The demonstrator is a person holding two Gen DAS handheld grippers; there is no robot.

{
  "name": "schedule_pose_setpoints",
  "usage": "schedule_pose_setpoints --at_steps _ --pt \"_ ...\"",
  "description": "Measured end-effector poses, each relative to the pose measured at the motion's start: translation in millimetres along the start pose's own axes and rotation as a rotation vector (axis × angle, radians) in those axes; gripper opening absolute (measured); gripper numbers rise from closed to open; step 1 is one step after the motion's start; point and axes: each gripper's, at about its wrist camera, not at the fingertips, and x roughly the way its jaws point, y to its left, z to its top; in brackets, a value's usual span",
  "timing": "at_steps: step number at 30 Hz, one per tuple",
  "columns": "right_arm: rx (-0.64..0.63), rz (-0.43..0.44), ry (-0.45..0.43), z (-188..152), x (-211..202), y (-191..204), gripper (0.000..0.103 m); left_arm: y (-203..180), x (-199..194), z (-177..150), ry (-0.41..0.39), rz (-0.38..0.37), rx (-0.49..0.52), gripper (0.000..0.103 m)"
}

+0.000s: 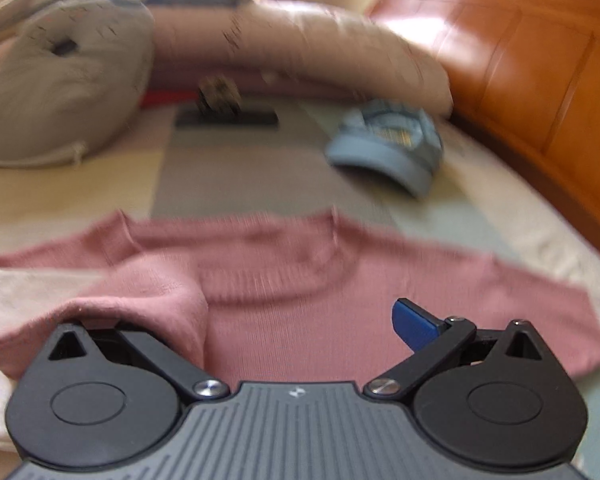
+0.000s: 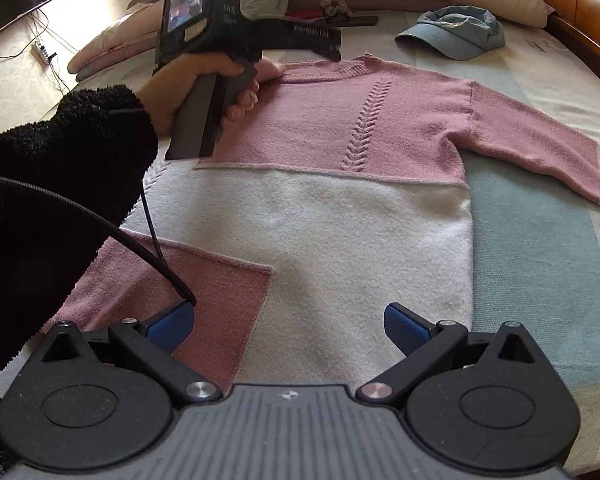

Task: Fold clothes
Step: 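Lay the sleeve across the front near the collar and open the left tool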

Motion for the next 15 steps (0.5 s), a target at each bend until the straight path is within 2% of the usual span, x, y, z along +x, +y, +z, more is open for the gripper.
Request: schedule_pose_setpoints --at_steps 4,6,8,11,15 --pt "0.011 -0.013 -0.012 -1 -4 -2 0.103 2 -3 -15 -0.006 -0.041 0.068 0.102" --pt "0.026 -0.014 -0.015 -1 -5 -4 0.103 8 -12 -18 -0.011 -0.086 0.047 0.102" --pt "0.044 -0.015 -0.017 -1 -4 -7 0.103 18 -23 -21 -0.015 -0.144 -0.003 0.102" --pt "0.055 -0.014 -0.029 -2 -6 -9 0.103 42 -39 -27 -0.050 -0.221 -0.138 0.102" --pt "0.071 -0.001 -0.036 -1 -3 -13 0.103 69 -43 -21 -0.077 -0.201 -0.278 0.102"
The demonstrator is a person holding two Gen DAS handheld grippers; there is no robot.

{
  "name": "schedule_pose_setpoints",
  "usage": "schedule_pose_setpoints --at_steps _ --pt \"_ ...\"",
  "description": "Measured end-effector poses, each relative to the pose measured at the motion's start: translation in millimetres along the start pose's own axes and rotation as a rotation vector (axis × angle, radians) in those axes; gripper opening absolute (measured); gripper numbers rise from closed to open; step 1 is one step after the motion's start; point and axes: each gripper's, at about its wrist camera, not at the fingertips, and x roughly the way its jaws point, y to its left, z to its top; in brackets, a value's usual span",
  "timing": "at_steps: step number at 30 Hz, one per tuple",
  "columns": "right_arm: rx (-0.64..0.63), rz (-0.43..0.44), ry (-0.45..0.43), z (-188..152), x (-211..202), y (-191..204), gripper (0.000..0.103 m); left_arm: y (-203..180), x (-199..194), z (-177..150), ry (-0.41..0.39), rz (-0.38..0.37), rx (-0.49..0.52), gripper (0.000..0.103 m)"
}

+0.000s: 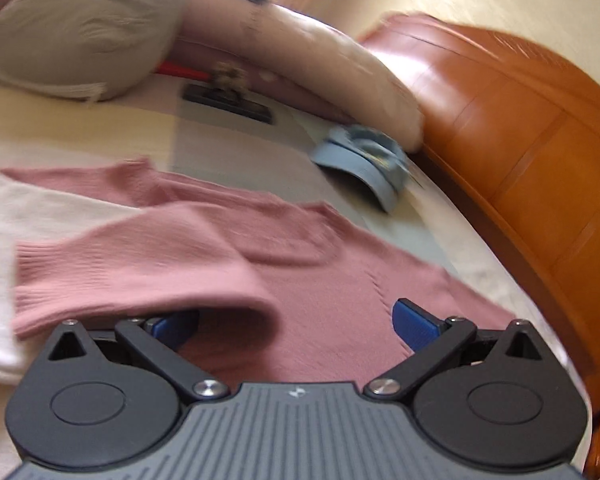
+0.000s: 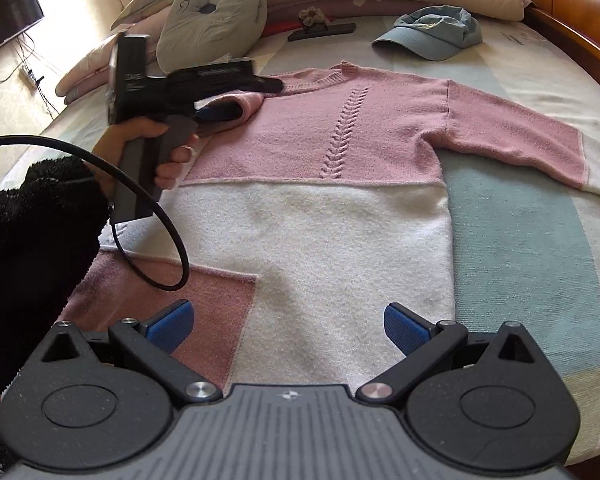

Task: Fold clothes
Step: 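Lay the sleeve across the front near the collar and open the left tool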

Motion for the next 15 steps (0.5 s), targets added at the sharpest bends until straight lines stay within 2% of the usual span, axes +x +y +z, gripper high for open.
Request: schedule_pose_setpoints --at_steps 4,6,11,15 --pt "0.010 0.006 -0.003 0 2 -1 0.103 16 7 12 -0.025 -0.010 -0.137 0.102" --pt "0.008 0.002 -0.004 -1 1 -3 0.103 13 8 16 -0.050 -0.010 -0.135 0.102" --pt "0.033 -0.009 0.000 -3 3 -11 0.103 -24 10 16 -0.054 -0.051 0.052 0.102" --pt "0.054 -0.013 0.005 -4 5 -16 0.103 -59 21 4 0.025 -0.118 0.249 0.102"
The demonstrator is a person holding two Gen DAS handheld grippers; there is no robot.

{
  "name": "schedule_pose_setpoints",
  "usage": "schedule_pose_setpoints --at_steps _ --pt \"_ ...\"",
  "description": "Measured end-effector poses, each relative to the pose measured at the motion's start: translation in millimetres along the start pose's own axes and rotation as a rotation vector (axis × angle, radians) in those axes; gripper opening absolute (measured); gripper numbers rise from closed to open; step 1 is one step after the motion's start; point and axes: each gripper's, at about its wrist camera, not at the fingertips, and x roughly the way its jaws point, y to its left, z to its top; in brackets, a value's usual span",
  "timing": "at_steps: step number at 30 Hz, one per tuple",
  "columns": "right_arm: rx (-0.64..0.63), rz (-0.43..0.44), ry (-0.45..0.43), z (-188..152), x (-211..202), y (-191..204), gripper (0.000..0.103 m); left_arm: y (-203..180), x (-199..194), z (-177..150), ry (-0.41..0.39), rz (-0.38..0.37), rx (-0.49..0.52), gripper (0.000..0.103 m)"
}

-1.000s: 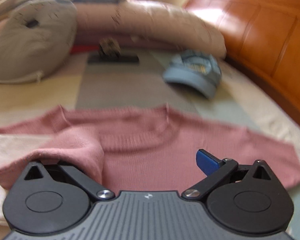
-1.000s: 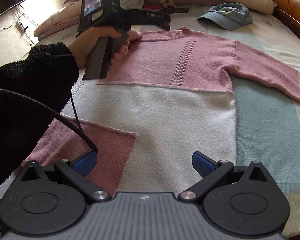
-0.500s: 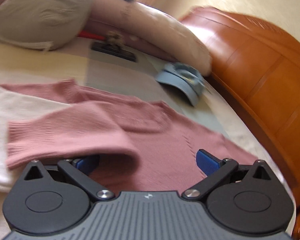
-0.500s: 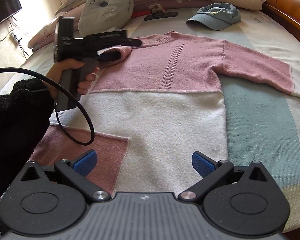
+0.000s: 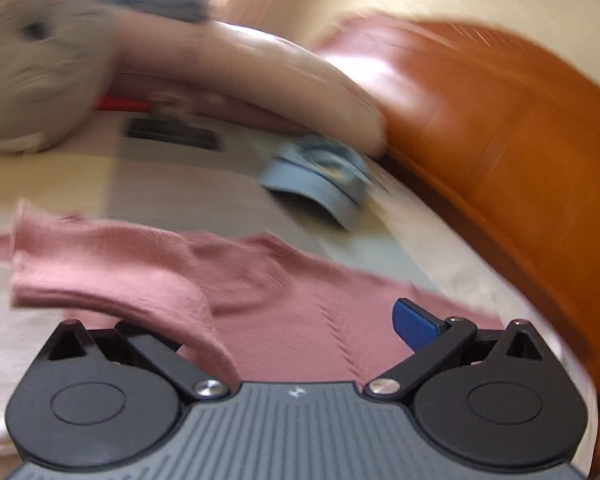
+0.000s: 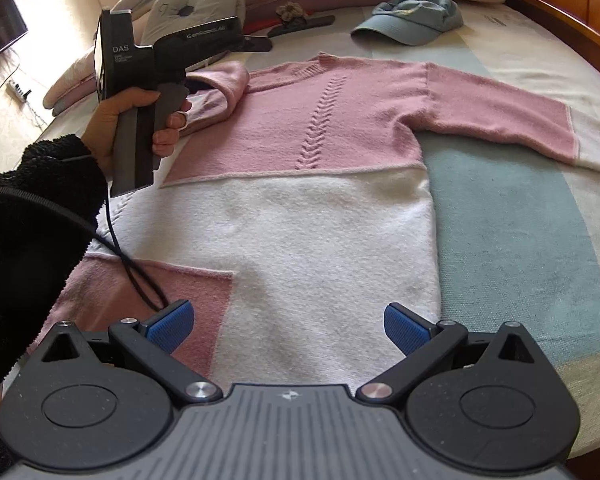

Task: Fold clothes
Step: 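Lay the sleeve across the front near the collar and open the left tool, then withdraw the left tool while the right tool moves toward the pink sleeve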

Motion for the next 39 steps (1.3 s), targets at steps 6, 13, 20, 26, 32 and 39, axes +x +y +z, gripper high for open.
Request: schedule_pose_setpoints --at_steps 6,13,20,26,32,39 --pt "0.009 -0.009 -0.007 -1 0 -3 0.103 -26 1 -13 0.084 -0.087 0.125 0.102" --pt "0.024 -0.014 -0.024 -2 -1 -2 0.103 -35 -16 -6 0.092 -0.073 0.185 0.102" --pt "0.039 -0.018 -0.038 -3 -3 0 0.103 -5 -56 -31 0.125 0.017 0.181 0.102" --pt "0.034 -0.004 -0.040 0 0 7 0.103 32 -111 -42 0.134 0.118 0.126 0.102" --pt "0.016 0.019 -0.057 12 10 21 0.103 59 -136 -23 0.080 0.216 0.184 0.102" --pt "-0.075 0.015 -0.031 20 47 38 0.103 114 -105 -52 0.135 0.224 -0.011 0.102"
